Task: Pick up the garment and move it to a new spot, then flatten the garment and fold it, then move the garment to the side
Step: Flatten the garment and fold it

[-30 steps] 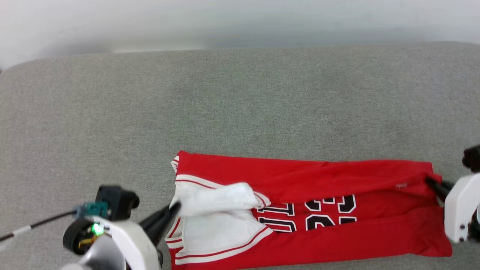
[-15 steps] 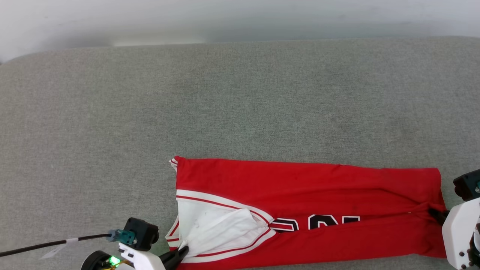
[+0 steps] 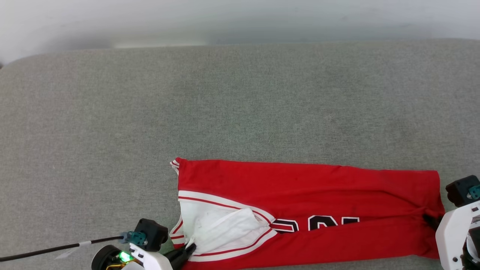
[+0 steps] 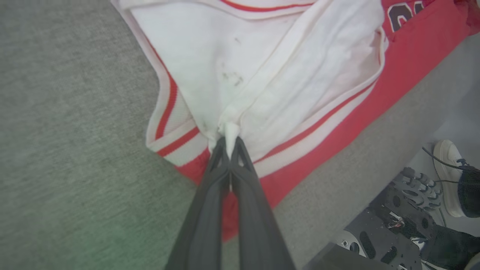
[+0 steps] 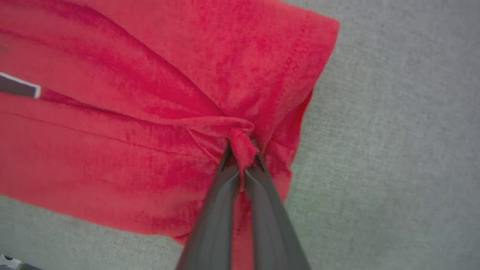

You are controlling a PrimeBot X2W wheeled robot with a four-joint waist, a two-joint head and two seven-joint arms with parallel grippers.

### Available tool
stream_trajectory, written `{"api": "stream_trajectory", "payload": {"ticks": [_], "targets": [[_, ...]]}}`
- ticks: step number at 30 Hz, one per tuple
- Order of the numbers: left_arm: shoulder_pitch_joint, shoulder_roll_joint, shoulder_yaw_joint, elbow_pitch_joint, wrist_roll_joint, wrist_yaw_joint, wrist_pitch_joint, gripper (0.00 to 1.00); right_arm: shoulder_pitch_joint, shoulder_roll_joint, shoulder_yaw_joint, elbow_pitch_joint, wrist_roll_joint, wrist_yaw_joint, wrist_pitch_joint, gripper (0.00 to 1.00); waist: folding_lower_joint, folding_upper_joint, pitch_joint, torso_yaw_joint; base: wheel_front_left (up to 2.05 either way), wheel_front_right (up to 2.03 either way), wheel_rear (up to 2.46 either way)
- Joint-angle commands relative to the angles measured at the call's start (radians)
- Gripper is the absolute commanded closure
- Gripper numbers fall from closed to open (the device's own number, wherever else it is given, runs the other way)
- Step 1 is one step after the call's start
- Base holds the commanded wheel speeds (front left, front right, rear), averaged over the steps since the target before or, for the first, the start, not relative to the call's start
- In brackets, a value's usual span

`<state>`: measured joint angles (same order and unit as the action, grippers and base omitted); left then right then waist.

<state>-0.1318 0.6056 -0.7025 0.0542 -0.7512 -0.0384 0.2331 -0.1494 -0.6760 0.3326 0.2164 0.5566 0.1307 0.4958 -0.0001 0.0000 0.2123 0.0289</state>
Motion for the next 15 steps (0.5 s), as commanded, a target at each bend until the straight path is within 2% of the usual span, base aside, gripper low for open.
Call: {"api": "stream_trajectory", "payload": {"ticks": [1,9,15], "targets": [[-0.007,-0.004,-0.004,0.009,0.010,0.000,-0.006,0.00,-0.002,0.007,0.007,0.007,0.009,0.000,-0.002,0.00,0.0001,0.0000,-0.011,-0.003,0.00,0.00,0.00],[0.020,0.001,0.044,-0.033,0.023,0.036,-0.114,0.00,-0.008,0.010,-0.038,-0.074,0.065,0.000,0.004,0.00,0.0001,0.0000,-0.072,-0.016,0.00,0.00,0.00],[0.044,-0.007,0.149,-0.119,0.050,0.112,-0.306,0.00,0.020,0.055,-0.164,-0.172,0.080,0.000,0.032,0.00,0.0001,0.0000,-0.088,-0.020,0.00,0.00,0.00]]}}
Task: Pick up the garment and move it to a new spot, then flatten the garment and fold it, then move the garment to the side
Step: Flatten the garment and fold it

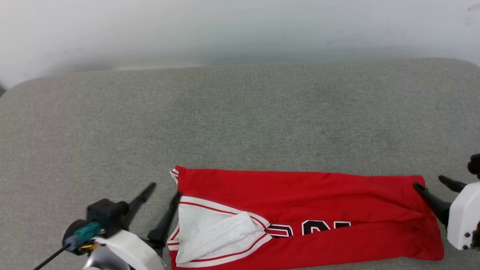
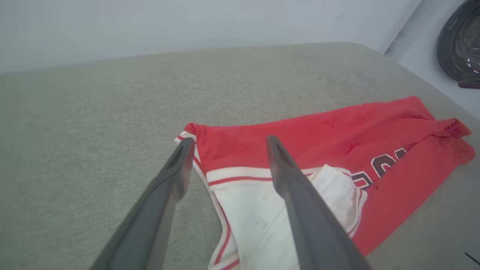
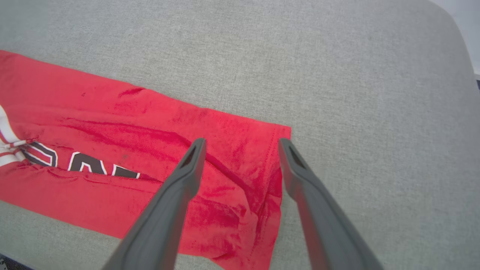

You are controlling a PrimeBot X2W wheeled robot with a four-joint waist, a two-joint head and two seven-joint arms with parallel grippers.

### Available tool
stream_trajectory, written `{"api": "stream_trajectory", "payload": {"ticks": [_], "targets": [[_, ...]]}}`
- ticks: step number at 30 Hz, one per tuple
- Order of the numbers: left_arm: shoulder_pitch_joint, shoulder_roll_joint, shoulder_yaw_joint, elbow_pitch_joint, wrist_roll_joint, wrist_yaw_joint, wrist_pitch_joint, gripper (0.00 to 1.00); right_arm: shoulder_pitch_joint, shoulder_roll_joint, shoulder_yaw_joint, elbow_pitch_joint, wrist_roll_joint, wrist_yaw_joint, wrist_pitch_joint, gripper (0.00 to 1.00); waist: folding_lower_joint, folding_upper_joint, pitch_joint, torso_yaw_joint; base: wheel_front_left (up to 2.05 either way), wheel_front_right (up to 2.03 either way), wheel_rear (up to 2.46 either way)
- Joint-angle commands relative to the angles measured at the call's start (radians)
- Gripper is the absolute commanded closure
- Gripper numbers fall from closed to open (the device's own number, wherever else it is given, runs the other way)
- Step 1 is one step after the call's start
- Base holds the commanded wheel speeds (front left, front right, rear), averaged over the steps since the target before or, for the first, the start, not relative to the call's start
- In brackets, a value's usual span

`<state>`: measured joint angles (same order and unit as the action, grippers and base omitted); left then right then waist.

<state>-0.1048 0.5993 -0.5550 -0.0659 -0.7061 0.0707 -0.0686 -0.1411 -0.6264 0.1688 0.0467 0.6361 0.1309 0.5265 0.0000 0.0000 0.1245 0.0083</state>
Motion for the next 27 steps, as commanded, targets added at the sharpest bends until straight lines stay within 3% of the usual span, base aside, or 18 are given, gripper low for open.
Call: {"api": "stream_trajectory", "payload": {"ticks": [1,4,8,12,17,22,27], "targets": [[0.021,-0.005,0.021,-0.011,0.012,0.019,-0.045,0.00,0.022,0.018,-0.025,-0.016,-0.007,0.000,0.006,0.00,0.0000,0.0000,-0.002,0.001,0.00,0.00,0.00],[0.038,-0.022,0.085,-0.026,0.040,0.067,-0.154,0.00,0.049,0.064,-0.109,-0.042,-0.048,0.000,0.016,0.00,0.0000,0.0000,-0.001,0.003,0.00,0.00,0.00],[0.067,-0.101,0.214,-0.082,0.091,0.104,-0.196,0.00,0.095,0.153,-0.209,-0.059,-0.086,-0.001,0.032,0.00,0.0000,0.0000,0.004,0.012,0.00,0.00,0.00],[0.129,-0.204,0.348,-0.153,0.189,0.068,-0.196,0.00,0.132,0.244,-0.305,-0.056,-0.118,0.000,0.043,0.00,0.0000,0.0000,0.013,0.021,0.00,0.00,0.00],[0.166,-0.314,0.462,-0.193,0.328,-0.007,-0.196,0.00,0.156,0.337,-0.408,-0.028,-0.160,0.000,0.025,0.00,0.0000,0.0000,0.027,0.037,0.00,0.00,0.00],[0.170,-0.400,0.539,-0.203,0.437,-0.080,-0.196,0.00,0.150,0.393,-0.454,0.035,-0.165,0.000,0.014,0.00,0.0000,0.0000,0.044,0.055,0.00,0.00,0.00],[0.157,-0.456,0.573,-0.172,0.498,-0.150,-0.196,0.00,0.122,0.409,-0.466,0.124,-0.176,0.000,-0.002,0.00,0.0000,0.0000,0.062,0.073,0.00,0.00,0.00]]}}
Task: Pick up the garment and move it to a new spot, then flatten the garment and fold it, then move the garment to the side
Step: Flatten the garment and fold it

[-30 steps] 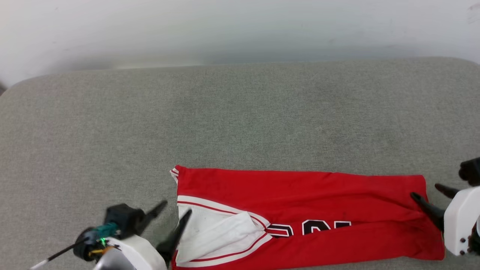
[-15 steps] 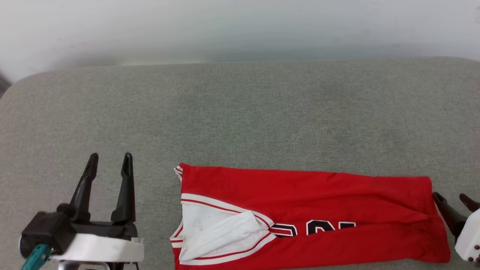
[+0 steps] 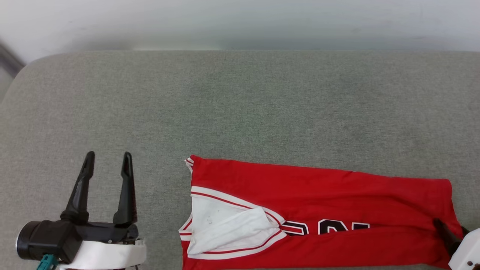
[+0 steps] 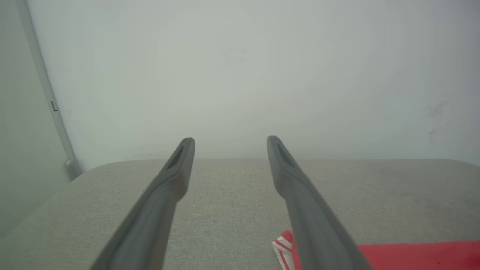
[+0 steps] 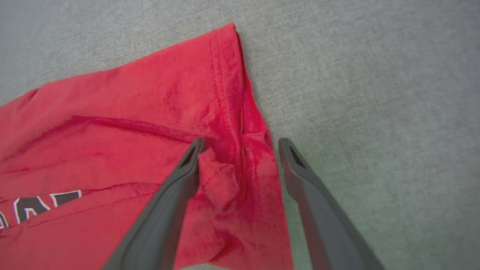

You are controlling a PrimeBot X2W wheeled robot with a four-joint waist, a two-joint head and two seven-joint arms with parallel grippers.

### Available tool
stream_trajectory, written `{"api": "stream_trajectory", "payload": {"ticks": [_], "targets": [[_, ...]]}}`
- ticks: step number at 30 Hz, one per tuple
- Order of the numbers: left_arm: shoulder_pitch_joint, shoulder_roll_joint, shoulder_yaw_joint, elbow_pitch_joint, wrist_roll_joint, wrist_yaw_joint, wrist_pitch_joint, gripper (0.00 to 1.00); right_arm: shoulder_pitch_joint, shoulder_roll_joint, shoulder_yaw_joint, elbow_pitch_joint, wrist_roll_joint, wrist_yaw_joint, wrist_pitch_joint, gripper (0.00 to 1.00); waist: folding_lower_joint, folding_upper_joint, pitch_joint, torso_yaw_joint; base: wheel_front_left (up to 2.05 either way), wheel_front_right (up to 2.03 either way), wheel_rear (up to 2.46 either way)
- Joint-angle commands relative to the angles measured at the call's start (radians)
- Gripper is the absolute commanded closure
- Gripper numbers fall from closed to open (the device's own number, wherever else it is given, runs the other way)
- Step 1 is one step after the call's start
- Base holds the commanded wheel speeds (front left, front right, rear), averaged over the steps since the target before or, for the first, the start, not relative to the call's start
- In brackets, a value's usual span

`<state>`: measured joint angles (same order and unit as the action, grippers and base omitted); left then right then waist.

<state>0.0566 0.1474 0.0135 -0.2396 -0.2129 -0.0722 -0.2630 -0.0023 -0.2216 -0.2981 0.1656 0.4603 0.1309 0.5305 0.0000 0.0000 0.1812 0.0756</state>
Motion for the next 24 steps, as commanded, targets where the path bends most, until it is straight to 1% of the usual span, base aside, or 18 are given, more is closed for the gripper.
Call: {"api": "stream_trajectory", "payload": {"ticks": [1,8,15,16,17,18,20,24], "targets": [[-0.010,-0.012,0.011,0.004,0.012,-0.015,-0.002,0.00,-0.022,0.006,0.000,0.022,-0.001,0.000,-0.012,0.00,0.0000,0.0000,0.008,0.009,0.00,0.00,0.00],[-0.022,-0.047,0.033,0.032,0.035,-0.048,-0.002,0.00,-0.023,0.027,0.017,0.133,0.010,-0.001,-0.032,0.00,0.0000,0.0000,0.032,0.026,0.00,0.00,0.00],[-0.030,-0.062,0.040,0.041,0.042,-0.056,-0.002,0.00,-0.011,0.058,0.144,0.176,0.069,0.006,-0.037,0.00,0.0000,0.0000,0.043,0.031,0.00,0.00,0.00],[-0.029,-0.064,0.040,0.043,0.042,-0.056,-0.002,0.00,-0.008,0.057,0.158,0.178,0.075,0.007,-0.038,0.22,0.0000,0.0000,0.041,0.030,0.00,0.00,0.00],[-0.027,-0.066,0.039,0.046,0.043,-0.057,-0.002,0.00,-0.007,0.052,0.169,0.178,0.078,0.007,-0.041,0.65,0.0000,0.0000,0.039,0.028,0.00,0.00,0.00],[-0.025,-0.067,0.038,0.048,0.046,-0.057,-0.002,0.00,-0.008,0.046,0.180,0.176,0.077,0.007,-0.051,1.00,0.0000,0.0000,0.037,0.025,0.00,0.00,0.00],[-0.024,-0.070,0.036,0.051,0.050,-0.057,-0.002,0.00,-0.016,0.033,0.196,0.172,0.080,0.007,-0.067,1.00,0.0000,0.0000,0.033,0.021,0.00,0.00,0.00],[-0.022,-0.070,0.033,0.050,0.049,-0.058,-0.002,0.00,-0.033,-0.009,0.188,0.158,0.082,0.004,-0.113,1.00,0.0000,0.0000,0.024,0.009,0.00,0.00,0.00]]}}
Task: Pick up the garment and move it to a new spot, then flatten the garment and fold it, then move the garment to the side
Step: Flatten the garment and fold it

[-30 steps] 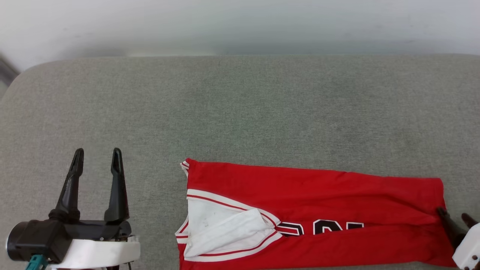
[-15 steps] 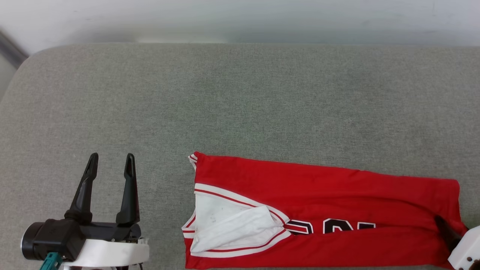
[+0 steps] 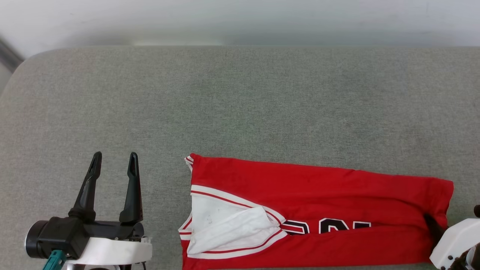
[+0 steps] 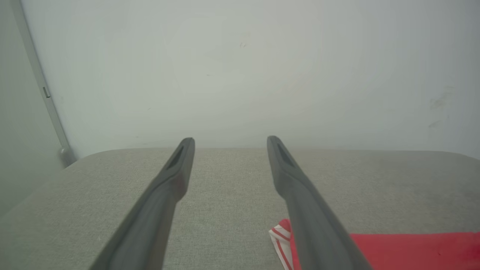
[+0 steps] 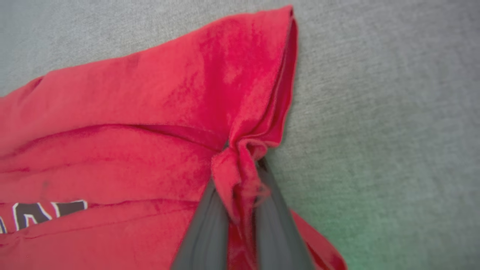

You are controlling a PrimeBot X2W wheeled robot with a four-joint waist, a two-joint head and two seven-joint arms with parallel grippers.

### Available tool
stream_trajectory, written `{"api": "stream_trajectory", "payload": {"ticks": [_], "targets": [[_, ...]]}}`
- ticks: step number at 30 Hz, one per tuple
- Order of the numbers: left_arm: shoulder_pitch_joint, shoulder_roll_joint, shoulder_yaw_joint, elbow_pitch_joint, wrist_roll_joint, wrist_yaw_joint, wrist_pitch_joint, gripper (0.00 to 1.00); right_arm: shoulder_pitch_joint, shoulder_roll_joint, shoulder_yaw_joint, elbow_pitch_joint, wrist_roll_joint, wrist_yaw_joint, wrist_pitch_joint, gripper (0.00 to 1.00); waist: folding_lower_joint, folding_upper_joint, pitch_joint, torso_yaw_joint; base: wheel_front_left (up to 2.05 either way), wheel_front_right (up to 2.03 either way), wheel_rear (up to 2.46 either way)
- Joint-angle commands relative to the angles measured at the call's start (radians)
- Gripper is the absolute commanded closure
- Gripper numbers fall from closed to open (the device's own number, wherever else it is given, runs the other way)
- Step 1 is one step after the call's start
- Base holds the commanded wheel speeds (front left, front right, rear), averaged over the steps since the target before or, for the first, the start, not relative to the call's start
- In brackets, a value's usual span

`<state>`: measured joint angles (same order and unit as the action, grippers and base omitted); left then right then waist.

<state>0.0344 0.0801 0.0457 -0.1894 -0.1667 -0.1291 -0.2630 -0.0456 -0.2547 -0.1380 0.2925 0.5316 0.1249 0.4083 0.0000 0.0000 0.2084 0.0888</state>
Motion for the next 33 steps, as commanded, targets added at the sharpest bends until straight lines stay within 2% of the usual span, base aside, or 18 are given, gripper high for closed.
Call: {"api": "stream_trajectory", "payload": {"ticks": [1,7,12,18,25,33], "targets": [[0.001,-0.002,0.002,0.000,0.003,-0.001,-0.002,0.00,0.006,0.014,0.019,0.030,0.007,0.007,-0.001,1.00,0.0000,0.0000,-0.006,-0.007,0.00,0.00,0.00],[0.012,0.007,-0.001,0.001,0.005,-0.001,-0.002,0.00,-0.016,-0.041,-0.062,0.037,-0.048,0.005,-0.065,1.00,0.0000,0.0000,-0.017,-0.023,0.00,0.00,0.00],[0.019,0.012,0.001,0.000,0.006,-0.001,-0.002,0.00,-0.048,-0.052,-0.154,0.058,-0.109,0.005,-0.081,1.00,0.0000,0.0000,-0.027,-0.037,0.00,0.00,0.00],[0.026,0.015,-0.002,0.005,0.008,-0.001,-0.002,0.00,-0.059,-0.040,-0.203,0.040,-0.141,0.005,-0.063,1.00,0.0000,0.0000,-0.046,-0.048,0.00,0.00,0.00],[0.043,0.014,-0.004,0.009,0.007,-0.001,-0.002,0.00,-0.018,0.008,-0.167,-0.126,-0.125,0.006,0.019,1.00,0.0000,0.0000,-0.069,-0.061,0.00,0.00,0.00],[0.058,0.005,-0.026,0.021,0.007,-0.001,-0.002,0.00,0.063,0.071,-0.014,-0.381,-0.118,0.006,0.176,1.00,0.0000,0.0000,-0.096,-0.059,0.00,0.00,0.00]]}}
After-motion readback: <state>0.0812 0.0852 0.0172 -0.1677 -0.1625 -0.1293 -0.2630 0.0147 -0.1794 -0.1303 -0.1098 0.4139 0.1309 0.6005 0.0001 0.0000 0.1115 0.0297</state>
